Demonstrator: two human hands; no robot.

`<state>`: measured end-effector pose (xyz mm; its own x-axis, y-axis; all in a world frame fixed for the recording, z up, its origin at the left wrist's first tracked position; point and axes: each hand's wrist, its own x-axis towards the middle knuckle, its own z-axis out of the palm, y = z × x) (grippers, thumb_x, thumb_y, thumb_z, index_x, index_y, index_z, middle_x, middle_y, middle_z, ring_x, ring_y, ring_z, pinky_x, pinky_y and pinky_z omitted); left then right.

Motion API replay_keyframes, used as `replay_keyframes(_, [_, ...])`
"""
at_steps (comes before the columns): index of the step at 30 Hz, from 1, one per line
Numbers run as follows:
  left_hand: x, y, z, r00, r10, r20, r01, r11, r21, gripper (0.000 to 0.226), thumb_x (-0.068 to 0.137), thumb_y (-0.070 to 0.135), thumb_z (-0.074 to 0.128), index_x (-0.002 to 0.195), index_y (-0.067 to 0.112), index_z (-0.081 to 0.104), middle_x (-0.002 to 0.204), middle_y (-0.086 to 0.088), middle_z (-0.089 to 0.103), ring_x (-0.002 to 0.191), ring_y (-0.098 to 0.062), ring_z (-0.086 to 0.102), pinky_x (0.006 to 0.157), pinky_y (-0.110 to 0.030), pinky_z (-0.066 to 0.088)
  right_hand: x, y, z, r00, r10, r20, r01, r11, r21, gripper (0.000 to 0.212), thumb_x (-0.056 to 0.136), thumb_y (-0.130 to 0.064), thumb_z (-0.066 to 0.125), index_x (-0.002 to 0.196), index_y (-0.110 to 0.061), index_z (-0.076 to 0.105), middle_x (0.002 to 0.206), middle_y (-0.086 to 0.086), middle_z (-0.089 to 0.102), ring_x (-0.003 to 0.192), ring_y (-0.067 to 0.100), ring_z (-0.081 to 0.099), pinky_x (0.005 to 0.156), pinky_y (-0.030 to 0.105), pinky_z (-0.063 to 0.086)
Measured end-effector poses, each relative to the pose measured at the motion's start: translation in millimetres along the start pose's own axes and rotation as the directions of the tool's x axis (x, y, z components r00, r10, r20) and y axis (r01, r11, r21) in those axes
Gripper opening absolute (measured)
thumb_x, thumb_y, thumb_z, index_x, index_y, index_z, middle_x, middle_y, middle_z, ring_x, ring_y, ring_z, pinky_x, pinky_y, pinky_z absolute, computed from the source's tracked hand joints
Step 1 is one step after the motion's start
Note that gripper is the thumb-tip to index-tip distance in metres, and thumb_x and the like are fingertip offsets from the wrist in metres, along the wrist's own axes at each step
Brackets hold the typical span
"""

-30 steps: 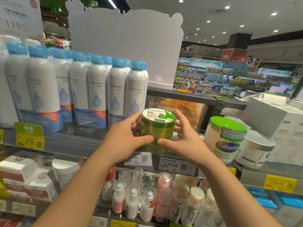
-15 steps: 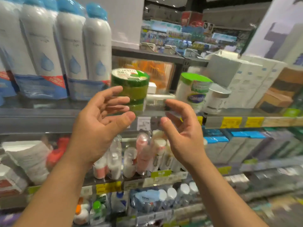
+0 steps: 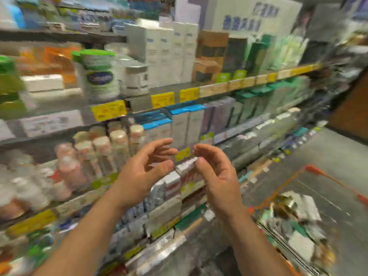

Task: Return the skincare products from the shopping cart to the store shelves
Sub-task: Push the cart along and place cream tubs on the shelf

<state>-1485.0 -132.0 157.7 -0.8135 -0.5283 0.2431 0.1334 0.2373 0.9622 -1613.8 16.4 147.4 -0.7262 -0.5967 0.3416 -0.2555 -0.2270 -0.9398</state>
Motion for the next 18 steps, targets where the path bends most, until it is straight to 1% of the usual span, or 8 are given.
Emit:
replay_keyframes(1, [3.2, -5.0, 24.1, 0.999, -0.024, 0.039, 0.024, 1.000, -0.007, 0.080, 0.067, 0.079, 0.074, 0.134, 0.037, 0.058, 0.125, 0.005, 0.071, 0.118, -0.017, 0.066, 0.095, -0.037, 0.054, -8.8, 2.9, -24.5, 0.999, 0.031, -0.042, -0.030, 1.000, 0.007, 0.029, 0.091, -0.029, 0.067, 0.119, -0.021, 0.068, 0.118, -0.003, 0.073, 0.113, 0.008, 0.067, 0.090, 0.019, 0.051])
replay_keyframes(3, [8.4, -15.7, 76.7, 0.990, -0.069, 0.123, 0.072, 0.997, -0.024, 0.069, 0.072, 0.067, 0.074, 0.132, 0.035, 0.060, 0.124, 0.001, 0.072, 0.117, -0.017, 0.067, 0.093, -0.035, 0.053, -28.4, 8.9, -77.0, 0.987, 0.109, -0.121, -0.107, 0.994, 0.021, 0.023, 0.097, -0.023, 0.068, 0.120, -0.024, 0.069, 0.118, -0.006, 0.073, 0.113, 0.005, 0.067, 0.089, 0.016, 0.051])
replay_keyframes(5, [11.9, -24.3, 128.6, 0.972, -0.114, 0.204, 0.127, 0.991, -0.053, 0.064, 0.071, 0.058, 0.071, 0.130, 0.033, 0.062, 0.121, 0.001, 0.073, 0.114, -0.015, 0.068, 0.088, -0.029, 0.053, -48.9, 12.2, -127.1, 0.965, 0.189, -0.184, -0.188, 0.982, 0.021, 0.021, 0.101, -0.018, 0.065, 0.120, -0.025, 0.069, 0.119, -0.008, 0.072, 0.109, -0.002, 0.066, 0.080, 0.013, 0.053])
replay_keyframes(7, [14.3, -29.7, 176.4, 0.948, -0.155, 0.279, 0.176, 0.983, -0.053, 0.066, 0.070, 0.057, 0.070, 0.129, 0.031, 0.062, 0.119, 0.004, 0.074, 0.111, -0.012, 0.069, 0.084, -0.027, 0.055, -67.4, 16.6, -170.9, 0.931, 0.249, -0.267, -0.246, 0.968, 0.046, 0.022, 0.102, -0.017, 0.062, 0.121, -0.024, 0.069, 0.120, -0.007, 0.071, 0.105, -0.005, 0.065, 0.073, 0.011, 0.053])
replay_keyframes(10, [18.6, -34.7, 235.3, 0.902, -0.199, 0.384, 0.229, 0.973, -0.035, 0.056, 0.075, 0.048, 0.072, 0.127, 0.030, 0.062, 0.117, 0.003, 0.075, 0.111, -0.011, 0.069, 0.083, -0.024, 0.056, -86.7, 25.4, -222.3, 0.880, 0.291, -0.375, -0.295, 0.954, 0.049, 0.021, 0.101, -0.015, 0.062, 0.121, -0.021, 0.069, 0.121, -0.002, 0.071, 0.105, -0.005, 0.065, 0.079, 0.007, 0.049])
replay_keyframes(12, [23.2, -38.4, 264.5, 0.872, -0.227, 0.433, 0.261, 0.965, -0.019, 0.059, 0.073, 0.050, 0.072, 0.128, 0.030, 0.061, 0.118, 0.003, 0.074, 0.110, -0.011, 0.070, 0.083, -0.027, 0.057, -95.2, 32.3, -249.2, 0.845, 0.307, -0.438, -0.310, 0.948, 0.068, 0.021, 0.101, -0.013, 0.063, 0.120, -0.022, 0.069, 0.120, -0.001, 0.071, 0.103, -0.006, 0.065, 0.081, 0.008, 0.048])
replay_keyframes(16, [36.8, -46.5, 305.1, 0.825, -0.263, 0.500, 0.283, 0.958, 0.038, 0.064, 0.071, 0.063, 0.064, 0.130, 0.037, 0.061, 0.121, 0.009, 0.072, 0.109, -0.012, 0.070, 0.093, -0.045, 0.056, -107.0, 45.6, -289.9, 0.785, 0.351, -0.511, -0.355, 0.930, 0.094, 0.024, 0.101, -0.017, 0.063, 0.123, -0.025, 0.068, 0.122, -0.005, 0.071, 0.110, -0.003, 0.065, 0.084, 0.012, 0.049])
replay_keyframes(18, [44.9, -50.3, 321.4, 0.803, -0.279, 0.526, 0.299, 0.953, 0.049, 0.067, 0.071, 0.064, 0.060, 0.132, 0.036, 0.060, 0.121, 0.010, 0.073, 0.108, -0.012, 0.070, 0.095, -0.045, 0.056, -109.0, 51.6, -304.5, 0.753, 0.371, -0.544, -0.384, 0.919, 0.095, 0.025, 0.101, -0.020, 0.064, 0.124, -0.027, 0.068, 0.124, -0.007, 0.070, 0.113, 0.000, 0.064, 0.087, 0.016, 0.047])
